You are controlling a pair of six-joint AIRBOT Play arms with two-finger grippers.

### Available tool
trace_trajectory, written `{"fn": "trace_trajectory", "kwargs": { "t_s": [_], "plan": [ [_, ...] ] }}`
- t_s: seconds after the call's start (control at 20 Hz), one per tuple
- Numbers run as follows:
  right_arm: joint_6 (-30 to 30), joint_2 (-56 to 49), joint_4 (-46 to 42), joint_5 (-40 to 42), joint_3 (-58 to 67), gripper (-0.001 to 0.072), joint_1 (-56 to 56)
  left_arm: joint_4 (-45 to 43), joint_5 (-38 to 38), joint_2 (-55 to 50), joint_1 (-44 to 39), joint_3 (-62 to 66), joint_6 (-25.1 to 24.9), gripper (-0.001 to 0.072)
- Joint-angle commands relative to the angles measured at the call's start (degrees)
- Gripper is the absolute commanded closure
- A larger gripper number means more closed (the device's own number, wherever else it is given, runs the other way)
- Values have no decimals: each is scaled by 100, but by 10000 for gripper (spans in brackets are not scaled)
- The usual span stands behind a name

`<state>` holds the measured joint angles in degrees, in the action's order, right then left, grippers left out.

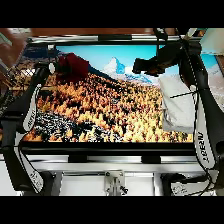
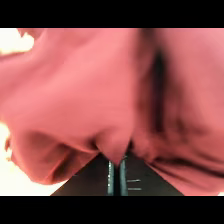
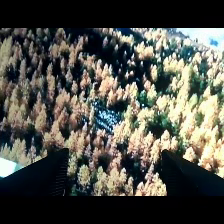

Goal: Fold the shirts.

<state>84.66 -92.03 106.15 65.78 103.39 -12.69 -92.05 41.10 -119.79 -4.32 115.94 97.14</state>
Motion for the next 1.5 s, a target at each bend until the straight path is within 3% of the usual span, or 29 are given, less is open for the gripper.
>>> {"fn": "trace_trajectory", "kwargs": {
  "t_s": [0.0, 0.2, 0.45, 0.55, 0.7, 0.8, 0.95, 1.15, 1.2, 1.25, 1.3, 1.45],
  "plan": [
    [15, 63, -24, -640, 22, 28, 9, -4, -55, 796, -382, 13, -426, 675],
    [28, 741, -256, -446, 22, 28, 9, -9, -55, 2546, -1165, 13, -669, 675],
    [28, 2452, -1434, 413, 22, 28, 9, -7, 289, 4968, -1934, 2, -949, 674],
    [24, 3071, -1545, 699, 22, 28, 9, -4, 1078, 5541, -2083, -4, -866, 674],
    [-98, 3668, -1377, 1303, 22, 28, 9, 116, 2778, 5836, -2271, -459, -328, 674],
    [-122, 3762, -1189, 1956, 20, 28, 9, 315, 3261, 5831, -2586, -1263, -267, 674],
    [-122, 3720, -1043, 2699, -271, 28, 7, 426, 2433, 5829, -3322, -3058, 514, 674],
    [-122, 3727, -693, 2583, -1517, 28, 7, 542, 1283, 5643, -4240, -5182, 1779, 673],
    [-122, 3724, -592, 2326, -1910, 28, 7, 752, 1226, 5563, -4330, -5357, 1845, 586],
    [-122, 3724, -496, 2039, -2247, 28, 7, 868, 1346, 5512, -4345, -5344, 1845, 160],
    [-122, 3720, -400, 1753, -2542, 28, 7, 870, 1563, 5521, -4304, -5252, 1862, -10],
    [-116, 3720, -643, 1331, -2988, 28, 9, 479, 3136, 5707, -3810, -4743, 1423, -13]
  ]
}}
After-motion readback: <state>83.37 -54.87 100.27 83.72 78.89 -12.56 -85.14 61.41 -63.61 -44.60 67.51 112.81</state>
